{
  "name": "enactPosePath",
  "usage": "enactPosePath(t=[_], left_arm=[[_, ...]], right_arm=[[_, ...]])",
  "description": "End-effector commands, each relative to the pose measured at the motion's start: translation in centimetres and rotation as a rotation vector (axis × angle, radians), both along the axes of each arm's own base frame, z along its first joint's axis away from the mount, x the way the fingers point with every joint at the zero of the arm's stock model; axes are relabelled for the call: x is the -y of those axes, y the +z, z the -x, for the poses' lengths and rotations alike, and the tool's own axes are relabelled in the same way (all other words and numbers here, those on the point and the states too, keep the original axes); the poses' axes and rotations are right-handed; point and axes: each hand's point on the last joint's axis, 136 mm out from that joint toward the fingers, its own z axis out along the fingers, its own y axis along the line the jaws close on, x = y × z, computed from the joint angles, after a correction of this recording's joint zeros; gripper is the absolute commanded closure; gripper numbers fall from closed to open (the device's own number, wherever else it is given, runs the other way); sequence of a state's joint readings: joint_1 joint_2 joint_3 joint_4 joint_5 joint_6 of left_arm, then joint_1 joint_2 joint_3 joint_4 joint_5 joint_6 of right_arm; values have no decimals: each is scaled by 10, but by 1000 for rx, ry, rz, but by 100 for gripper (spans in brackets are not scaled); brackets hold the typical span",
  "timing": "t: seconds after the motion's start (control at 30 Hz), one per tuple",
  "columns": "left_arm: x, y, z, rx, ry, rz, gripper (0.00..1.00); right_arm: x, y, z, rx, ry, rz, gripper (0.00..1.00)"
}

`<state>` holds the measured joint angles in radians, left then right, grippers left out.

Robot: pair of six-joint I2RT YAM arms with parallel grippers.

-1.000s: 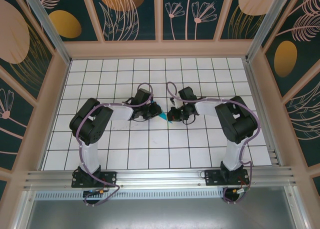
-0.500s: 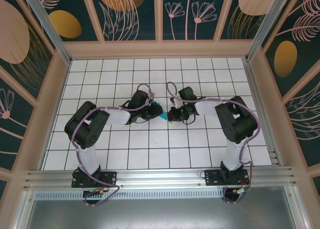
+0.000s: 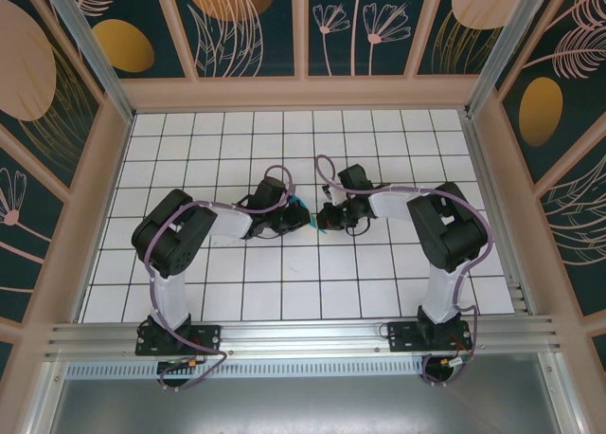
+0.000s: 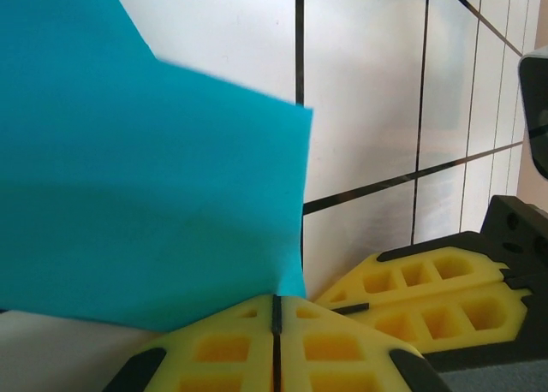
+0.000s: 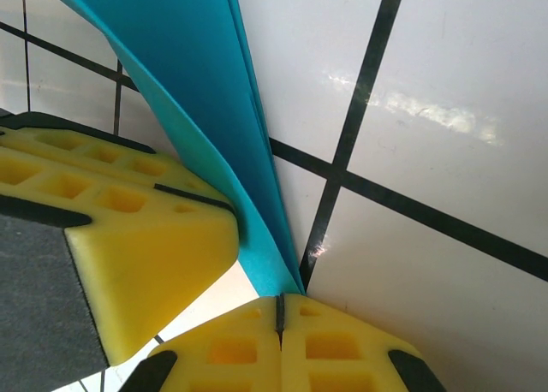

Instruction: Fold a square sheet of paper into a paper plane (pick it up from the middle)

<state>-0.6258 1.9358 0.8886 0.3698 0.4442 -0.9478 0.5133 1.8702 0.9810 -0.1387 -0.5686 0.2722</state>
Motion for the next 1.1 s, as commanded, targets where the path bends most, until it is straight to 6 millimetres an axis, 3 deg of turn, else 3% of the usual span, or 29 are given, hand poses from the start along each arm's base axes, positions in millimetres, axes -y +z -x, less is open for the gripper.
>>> enactPosePath(t=[0.0,0.43,0.47,0.7,1.07], left_arm=[[1,-9,-4,-13,12,-27,91],[-34,-30,-14,-16,105,-254,91],[-29,-21,-24,10,105,-244,91],[-39,-5,-42,62,109,-255,88],[-47,4,-58,97,95,-244,86]], right_arm=[[23,-36,15,-93,-45,126,100],[49,-58,28,-120,-58,261,100],[51,-60,30,-122,-58,270,100],[59,-68,35,-137,-60,308,100],[60,-70,36,-141,-59,318,100]])
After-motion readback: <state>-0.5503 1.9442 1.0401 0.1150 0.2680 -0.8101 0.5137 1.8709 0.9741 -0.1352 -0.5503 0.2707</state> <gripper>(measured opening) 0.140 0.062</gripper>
